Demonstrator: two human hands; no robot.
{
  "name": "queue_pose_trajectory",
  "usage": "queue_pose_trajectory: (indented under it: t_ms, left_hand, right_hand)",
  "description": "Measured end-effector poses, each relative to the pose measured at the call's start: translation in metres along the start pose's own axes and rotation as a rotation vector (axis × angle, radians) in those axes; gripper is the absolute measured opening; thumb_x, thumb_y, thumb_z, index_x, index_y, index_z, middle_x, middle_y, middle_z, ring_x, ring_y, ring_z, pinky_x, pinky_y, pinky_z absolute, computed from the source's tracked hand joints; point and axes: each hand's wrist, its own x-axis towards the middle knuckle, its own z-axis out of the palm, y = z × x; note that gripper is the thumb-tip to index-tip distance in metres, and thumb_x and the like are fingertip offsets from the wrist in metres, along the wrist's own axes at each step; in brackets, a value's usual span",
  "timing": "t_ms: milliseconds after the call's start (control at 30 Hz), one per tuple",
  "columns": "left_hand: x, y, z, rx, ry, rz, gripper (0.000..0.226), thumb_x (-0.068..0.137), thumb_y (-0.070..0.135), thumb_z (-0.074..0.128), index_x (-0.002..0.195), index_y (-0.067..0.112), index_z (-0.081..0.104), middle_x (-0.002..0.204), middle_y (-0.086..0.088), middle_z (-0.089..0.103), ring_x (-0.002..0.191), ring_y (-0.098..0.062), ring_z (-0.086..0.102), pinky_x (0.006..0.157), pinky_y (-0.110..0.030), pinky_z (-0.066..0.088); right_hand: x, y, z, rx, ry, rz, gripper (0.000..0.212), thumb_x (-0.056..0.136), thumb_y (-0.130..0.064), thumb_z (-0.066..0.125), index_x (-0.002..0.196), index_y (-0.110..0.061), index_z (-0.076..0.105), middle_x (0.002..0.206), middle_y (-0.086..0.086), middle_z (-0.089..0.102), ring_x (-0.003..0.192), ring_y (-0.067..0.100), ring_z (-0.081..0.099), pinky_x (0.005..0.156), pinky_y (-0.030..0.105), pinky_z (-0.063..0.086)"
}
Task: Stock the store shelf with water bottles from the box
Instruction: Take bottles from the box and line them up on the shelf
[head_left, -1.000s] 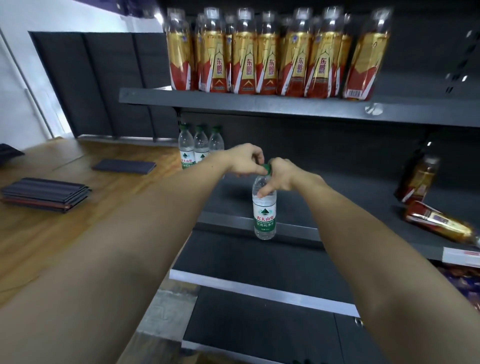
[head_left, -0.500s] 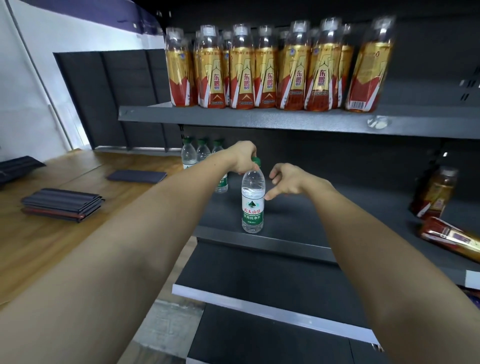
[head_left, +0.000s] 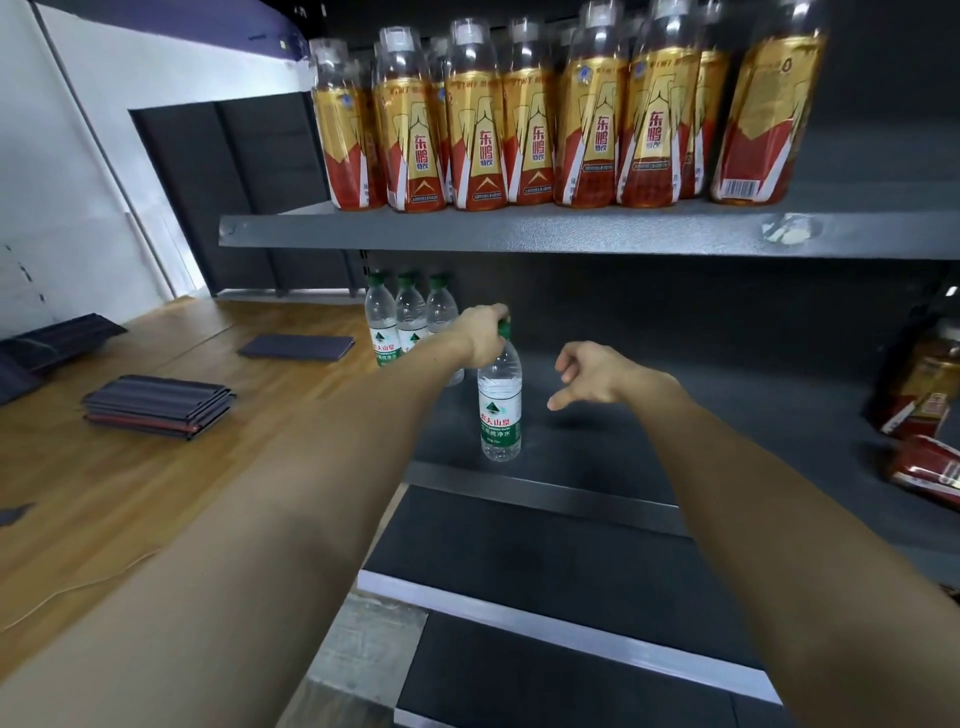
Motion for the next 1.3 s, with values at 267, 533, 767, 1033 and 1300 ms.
queue_pose_trajectory:
  t_ms: [267,533,767,1033,1300]
  left_hand:
    - [-0.009,-0.011,0.04,0.033,0.019,0.027,0.066,0.073,0.013,0.082,0.126,0.023,0.043,0.111,-0.011,0.043,0.094,-0.031,0.056,0.084,-0.034,0.046]
    - [0.014,-0.007,0.055,0.088,0.127,-0.006,0.066,0.083,-0.005,0.058,0.14,0.023,0.04,0.126,-0.018,0.04,0.106,-0.038,0.055,0.093,-0.047,0.05]
    - [0.057,-0.03,0.066,0.066,0.198,-0.065,0.068,0.084,-0.01,0.052,0.143,0.021,0.04,0.128,-0.019,0.046,0.103,-0.035,0.061,0.09,-0.043,0.052]
    - [0.111,-0.065,0.073,0.025,0.311,-0.081,0.042,0.1,0.033,0.048,0.138,0.016,0.05,0.137,-0.01,0.054,0.12,-0.03,0.058,0.085,-0.026,0.051]
    - [0.144,-0.086,0.071,0.142,0.265,-0.148,0.063,0.081,-0.011,0.055,0.134,0.022,0.046,0.13,-0.017,0.047,0.12,-0.036,0.044,0.092,-0.041,0.046]
  right_hand:
    - [0.019,0.0,0.003,-0.023,-0.008,-0.024,0.054,0.068,-0.031,0.09,0.108,-0.019,0.057,0.102,-0.004,0.062,0.091,0.016,0.06,0.078,0.029,0.044]
    - [0.045,0.001,0.007,-0.087,0.01,-0.081,0.057,0.069,-0.029,0.089,0.112,-0.02,0.053,0.108,-0.002,0.058,0.099,0.02,0.058,0.088,0.037,0.049]
    - [0.079,0.012,0.01,-0.167,0.02,-0.083,0.06,0.064,-0.035,0.089,0.111,-0.028,0.051,0.117,-0.001,0.057,0.103,0.022,0.058,0.092,0.046,0.052]
    - [0.121,0.023,0.021,-0.157,0.036,-0.129,0.062,0.071,-0.029,0.086,0.122,-0.022,0.052,0.119,0.002,0.06,0.106,0.024,0.059,0.093,0.044,0.052]
    - [0.138,0.019,0.041,-0.186,0.076,-0.178,0.057,0.075,-0.028,0.081,0.123,-0.02,0.053,0.125,0.003,0.06,0.109,0.023,0.059,0.091,0.042,0.052]
